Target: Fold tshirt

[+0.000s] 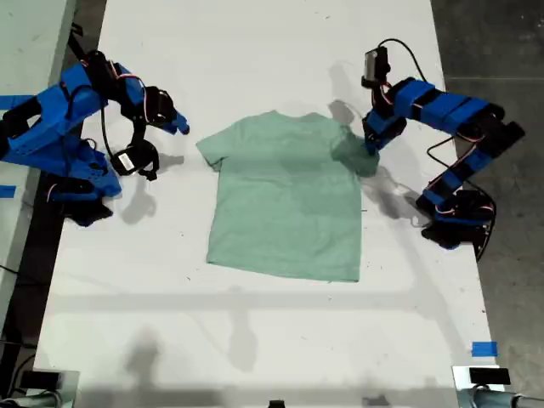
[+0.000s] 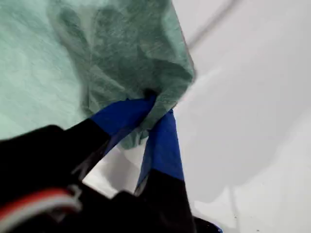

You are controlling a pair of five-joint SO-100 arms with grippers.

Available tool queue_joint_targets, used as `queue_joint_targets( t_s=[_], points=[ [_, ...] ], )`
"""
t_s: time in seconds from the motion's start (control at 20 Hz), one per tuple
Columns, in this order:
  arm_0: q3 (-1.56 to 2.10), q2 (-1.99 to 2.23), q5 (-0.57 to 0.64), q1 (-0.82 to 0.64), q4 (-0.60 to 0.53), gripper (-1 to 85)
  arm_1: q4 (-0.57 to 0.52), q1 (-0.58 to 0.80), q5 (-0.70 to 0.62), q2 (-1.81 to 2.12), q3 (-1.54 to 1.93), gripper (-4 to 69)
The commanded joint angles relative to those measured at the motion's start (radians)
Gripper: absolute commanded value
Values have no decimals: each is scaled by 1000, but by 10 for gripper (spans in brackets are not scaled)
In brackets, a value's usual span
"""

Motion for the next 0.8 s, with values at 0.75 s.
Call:
queue_joint_targets(
  t_s=[0.75],
  points=[
    [0,8,-54,41,-17,104,69,-586,334,-588,-1111,-19]
  ],
)
